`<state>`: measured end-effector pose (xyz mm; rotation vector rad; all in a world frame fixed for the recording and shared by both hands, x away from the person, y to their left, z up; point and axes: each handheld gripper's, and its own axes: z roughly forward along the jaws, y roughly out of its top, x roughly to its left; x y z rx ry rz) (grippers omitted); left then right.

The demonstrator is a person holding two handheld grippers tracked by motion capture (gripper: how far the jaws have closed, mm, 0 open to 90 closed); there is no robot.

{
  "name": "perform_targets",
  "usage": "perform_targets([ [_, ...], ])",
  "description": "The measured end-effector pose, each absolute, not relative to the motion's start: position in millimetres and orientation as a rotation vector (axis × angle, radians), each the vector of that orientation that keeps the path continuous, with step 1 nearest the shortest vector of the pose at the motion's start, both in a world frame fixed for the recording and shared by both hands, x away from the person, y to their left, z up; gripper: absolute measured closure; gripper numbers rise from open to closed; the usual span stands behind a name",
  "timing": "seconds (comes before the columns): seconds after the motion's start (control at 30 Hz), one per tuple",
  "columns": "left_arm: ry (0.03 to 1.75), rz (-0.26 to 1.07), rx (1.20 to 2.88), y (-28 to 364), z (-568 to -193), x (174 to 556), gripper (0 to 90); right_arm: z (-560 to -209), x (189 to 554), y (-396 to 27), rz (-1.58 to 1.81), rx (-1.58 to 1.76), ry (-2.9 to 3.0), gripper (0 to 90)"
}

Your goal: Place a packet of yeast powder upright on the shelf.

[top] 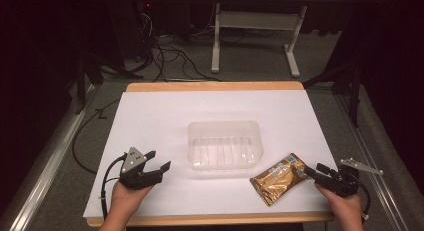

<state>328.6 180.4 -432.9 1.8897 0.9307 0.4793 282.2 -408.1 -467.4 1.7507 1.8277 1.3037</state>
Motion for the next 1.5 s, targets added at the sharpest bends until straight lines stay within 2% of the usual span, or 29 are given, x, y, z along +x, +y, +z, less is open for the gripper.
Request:
perform_targets([
  [0.17, 0.933, 0.476, 1.898, 180, -434, 330, 33.5, -474, 285, -414, 1.362, 1.861, 1.818, 28.5],
  [0.53, 0.927, 0.479, 1.915, 180, -435, 328, 33.5, -485, 288, -417, 1.603, 2.048, 1.775, 31.0],
  [0.63, 0.930, 0.478, 1.918, 179, -436, 328, 33.5, -488, 292, -416, 1.716, 2.104, 1.730, 35.0],
  [1.1, 0.922, 0.487, 1.946, 176, -438, 328, 33.7, -492, 308, -412, 1.739, 2.300, 1.641, 42.7],
  [1.23, 0.921, 0.490, 1.951, 176, -438, 328, 33.7, -492, 315, -409, 1.713, 2.316, 1.656, 47.1],
  [1.5, 0.913, 0.496, 1.960, 176, -438, 328, 33.9, -492, 325, -407, 1.619, 2.309, 1.688, 65.1],
])
